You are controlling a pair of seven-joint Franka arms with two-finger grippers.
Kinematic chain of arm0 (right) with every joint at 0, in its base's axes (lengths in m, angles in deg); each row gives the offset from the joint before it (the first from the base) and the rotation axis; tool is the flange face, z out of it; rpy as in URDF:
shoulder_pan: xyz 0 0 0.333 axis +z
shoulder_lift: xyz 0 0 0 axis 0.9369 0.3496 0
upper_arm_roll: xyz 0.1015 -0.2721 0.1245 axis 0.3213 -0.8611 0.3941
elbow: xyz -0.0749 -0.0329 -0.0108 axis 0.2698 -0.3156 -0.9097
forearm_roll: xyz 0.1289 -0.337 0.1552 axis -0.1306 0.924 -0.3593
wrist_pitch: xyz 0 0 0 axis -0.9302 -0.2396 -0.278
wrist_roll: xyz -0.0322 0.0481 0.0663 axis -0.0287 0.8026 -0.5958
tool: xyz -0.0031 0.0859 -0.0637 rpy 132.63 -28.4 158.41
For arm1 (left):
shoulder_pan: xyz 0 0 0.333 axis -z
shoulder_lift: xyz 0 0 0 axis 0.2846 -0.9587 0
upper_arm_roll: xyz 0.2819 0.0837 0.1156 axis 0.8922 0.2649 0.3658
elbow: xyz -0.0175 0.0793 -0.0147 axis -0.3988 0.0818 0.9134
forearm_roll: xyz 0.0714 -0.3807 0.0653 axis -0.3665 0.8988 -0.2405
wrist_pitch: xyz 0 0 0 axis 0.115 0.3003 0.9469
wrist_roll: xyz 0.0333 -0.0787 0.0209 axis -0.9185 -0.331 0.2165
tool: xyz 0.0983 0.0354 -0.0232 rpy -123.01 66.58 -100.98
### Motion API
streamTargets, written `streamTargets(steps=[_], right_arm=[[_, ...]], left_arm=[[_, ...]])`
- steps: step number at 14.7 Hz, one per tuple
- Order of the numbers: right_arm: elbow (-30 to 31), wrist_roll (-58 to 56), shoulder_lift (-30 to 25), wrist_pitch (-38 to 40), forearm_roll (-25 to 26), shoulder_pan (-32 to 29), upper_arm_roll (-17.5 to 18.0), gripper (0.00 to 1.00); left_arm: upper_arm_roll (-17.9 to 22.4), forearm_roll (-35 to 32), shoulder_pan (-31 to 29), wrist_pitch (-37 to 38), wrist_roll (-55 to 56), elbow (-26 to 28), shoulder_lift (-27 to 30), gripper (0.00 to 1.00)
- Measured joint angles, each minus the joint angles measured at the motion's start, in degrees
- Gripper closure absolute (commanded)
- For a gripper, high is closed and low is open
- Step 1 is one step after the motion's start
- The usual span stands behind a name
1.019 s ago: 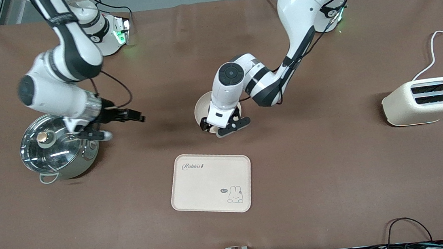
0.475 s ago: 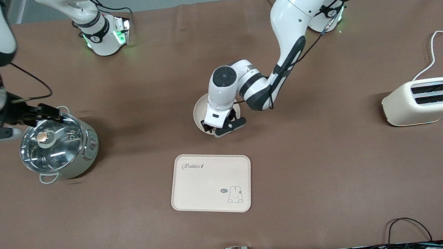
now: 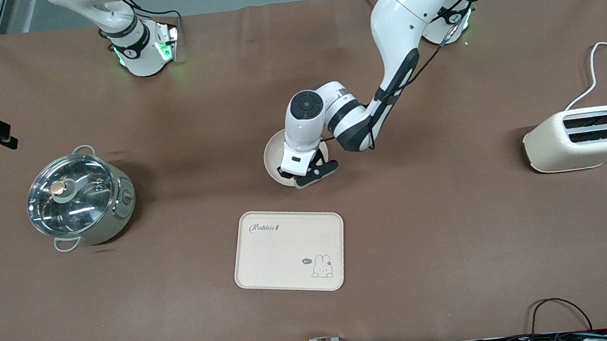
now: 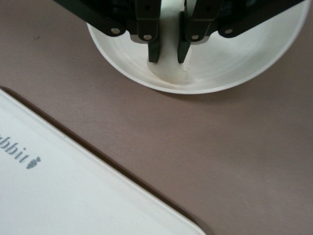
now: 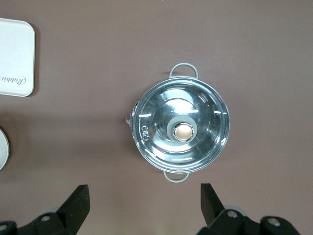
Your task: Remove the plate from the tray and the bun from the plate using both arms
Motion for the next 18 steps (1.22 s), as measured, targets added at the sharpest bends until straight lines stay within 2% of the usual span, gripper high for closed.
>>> streamTargets(steps=[2,4,7,11,12,14,15,16,18], right_arm=[[-1.27,-0.41,0.04,0.06,0.10,-0.19,-0.02,0.00],[-2.08,-0.44,0.06,0.06,0.11,-0.18,0.10,0.00],[-2.31,-0.46,0.17,0.02,0.12,-0.15,0.45,0.00],[-2.56,-0.47,0.30,-0.20,0.18,-0.14,0.54,0.00],[-2.57,-0.47,0.31,-0.23,0.18,-0.14,0.55,0.00],[-2.60,-0.48,0.31,-0.28,0.18,-0.14,0.62,0.00],[-2.62,-0.48,0.32,-0.31,0.19,-0.14,0.64,0.00],[-2.63,-0.48,0.32,-0.33,0.19,-0.14,0.64,0.00],[-2.64,-0.48,0.32,-0.34,0.19,-0.15,0.63,0.00]], left_arm=[[-0.02,-0.11,-0.81,7.84,-4.29,-0.97,4.24,1.00],[0.07,0.68,-4.66,12.75,-15.62,-0.49,9.44,1.00],[-1.48,2.31,-16.92,13.78,-36.88,2.49,12.73,0.99],[-5.09,2.83,-34.03,12.68,-58.22,5.70,10.07,0.96],[-5.57,2.83,-36.44,11.28,-60.34,6.52,8.81,0.81],[-5.72,2.82,-38.31,6.92,-61.69,8.50,6.54,0.38],[-5.72,2.81,-38.50,5.01,-61.71,9.39,5.64,0.11],[-5.79,2.79,-38.47,3.85,-61.71,9.90,4.98,0.00],[-6.08,2.78,-38.37,3.34,-61.71,10.09,4.59,0.00]])
